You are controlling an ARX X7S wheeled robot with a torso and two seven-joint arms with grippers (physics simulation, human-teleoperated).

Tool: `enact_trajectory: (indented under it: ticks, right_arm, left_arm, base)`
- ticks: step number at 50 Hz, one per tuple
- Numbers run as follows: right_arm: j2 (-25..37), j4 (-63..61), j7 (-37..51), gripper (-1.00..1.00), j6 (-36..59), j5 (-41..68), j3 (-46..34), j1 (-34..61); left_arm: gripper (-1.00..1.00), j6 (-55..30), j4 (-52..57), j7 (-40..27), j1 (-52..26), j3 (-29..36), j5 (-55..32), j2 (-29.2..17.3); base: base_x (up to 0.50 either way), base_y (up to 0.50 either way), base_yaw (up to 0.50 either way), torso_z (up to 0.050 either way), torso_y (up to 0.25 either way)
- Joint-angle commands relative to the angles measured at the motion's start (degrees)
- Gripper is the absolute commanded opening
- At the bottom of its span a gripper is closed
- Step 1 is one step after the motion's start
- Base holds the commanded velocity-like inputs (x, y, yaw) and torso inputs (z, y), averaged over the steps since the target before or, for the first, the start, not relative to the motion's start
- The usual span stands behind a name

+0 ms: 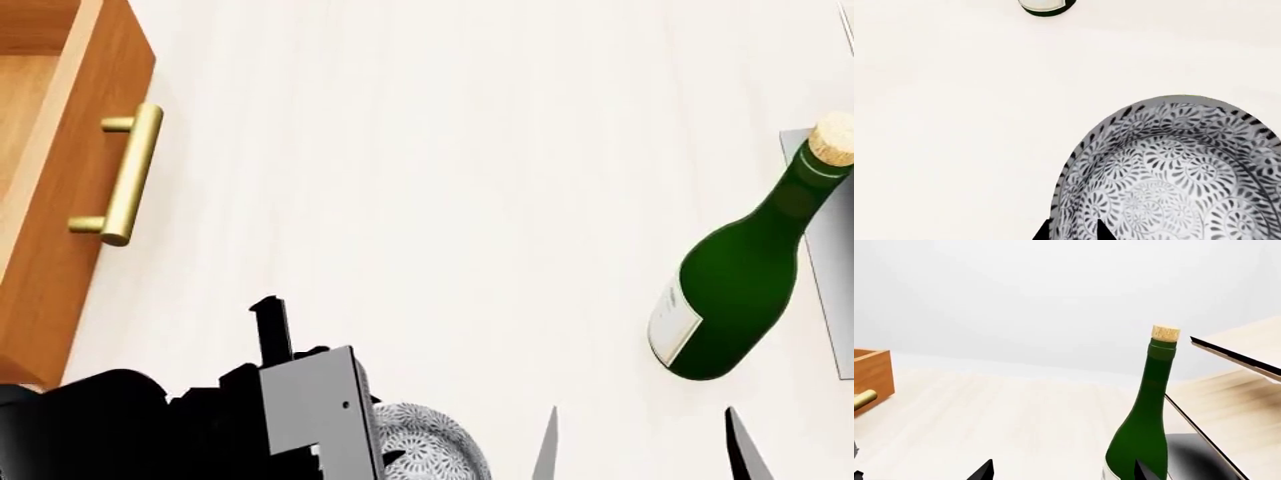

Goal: Put the bowl on top of the cabinet.

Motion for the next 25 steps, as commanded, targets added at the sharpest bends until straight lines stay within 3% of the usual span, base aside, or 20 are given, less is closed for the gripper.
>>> enact_trajectory:
  ticks: [1,25]
  right_arm:
    - [-0.94,-0.51,-1.62,1.0,-0.27,-0.17,1.78,-0.38]
    - [-0.15,-0.57,-1.64,1.0,-0.5,0.94,1.89,-0.41]
  left_arm:
    - [-1.0,-3.76,5.76,0.63,-1.2,-3.08,3.61,-1.46]
    - [-1.0,-13.53,16.25,0.15,-10.08,-11.84,-1.72,-5.19]
  base:
    - [0.0,0.0,0.0,0.0,0.0]
    - [0.0,0.0,0.0,0.0,0.0]
